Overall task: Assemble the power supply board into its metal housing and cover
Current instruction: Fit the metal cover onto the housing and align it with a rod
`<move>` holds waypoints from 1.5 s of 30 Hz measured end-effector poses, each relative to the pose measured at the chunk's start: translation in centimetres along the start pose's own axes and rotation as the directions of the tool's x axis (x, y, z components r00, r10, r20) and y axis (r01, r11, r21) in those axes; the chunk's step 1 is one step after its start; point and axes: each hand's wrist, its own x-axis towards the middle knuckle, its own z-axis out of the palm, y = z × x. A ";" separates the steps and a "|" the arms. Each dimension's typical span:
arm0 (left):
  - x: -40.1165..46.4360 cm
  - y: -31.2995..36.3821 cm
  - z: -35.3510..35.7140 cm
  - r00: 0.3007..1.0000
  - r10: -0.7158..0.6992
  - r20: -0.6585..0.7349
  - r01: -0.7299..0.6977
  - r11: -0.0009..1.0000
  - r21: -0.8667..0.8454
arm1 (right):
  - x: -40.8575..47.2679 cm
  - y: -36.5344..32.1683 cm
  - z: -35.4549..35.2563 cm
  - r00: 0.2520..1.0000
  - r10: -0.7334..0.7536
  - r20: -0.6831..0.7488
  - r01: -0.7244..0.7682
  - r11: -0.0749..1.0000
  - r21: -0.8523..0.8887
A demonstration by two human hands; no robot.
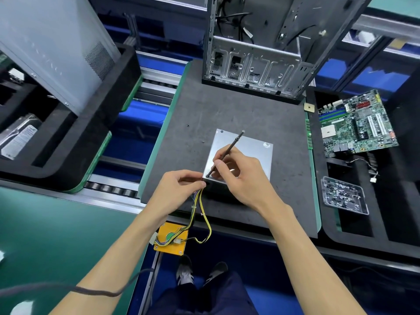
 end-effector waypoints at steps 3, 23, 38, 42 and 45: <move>-0.1 0.0 0.0 1.000 0.009 0.001 -0.009 1.000 0.014 | 0.3 -0.4 -0.1 0.998 -0.064 0.004 0.064 0.994 -0.087; -2.0 7.9 0.1 0.716 0.681 -0.152 -0.637 0.727 0.256 | 2.5 -2.1 1.2 0.998 -0.049 0.033 0.058 0.914 -0.402; -2.0 7.6 0.2 0.661 0.747 -0.075 -0.721 0.659 0.212 | 1.3 -0.3 0.2 1.000 0.022 0.008 -0.020 0.978 -0.207; -2.0 7.9 0.2 0.591 0.801 0.092 -0.792 0.555 0.255 | 1.1 -0.6 0.6 1.000 0.018 -0.024 -0.021 0.992 -0.123; -1.9 8.0 0.8 0.566 0.823 0.051 -0.789 0.523 0.321 | 1.3 -1.1 0.7 1.000 0.013 -0.005 -0.013 0.993 -0.117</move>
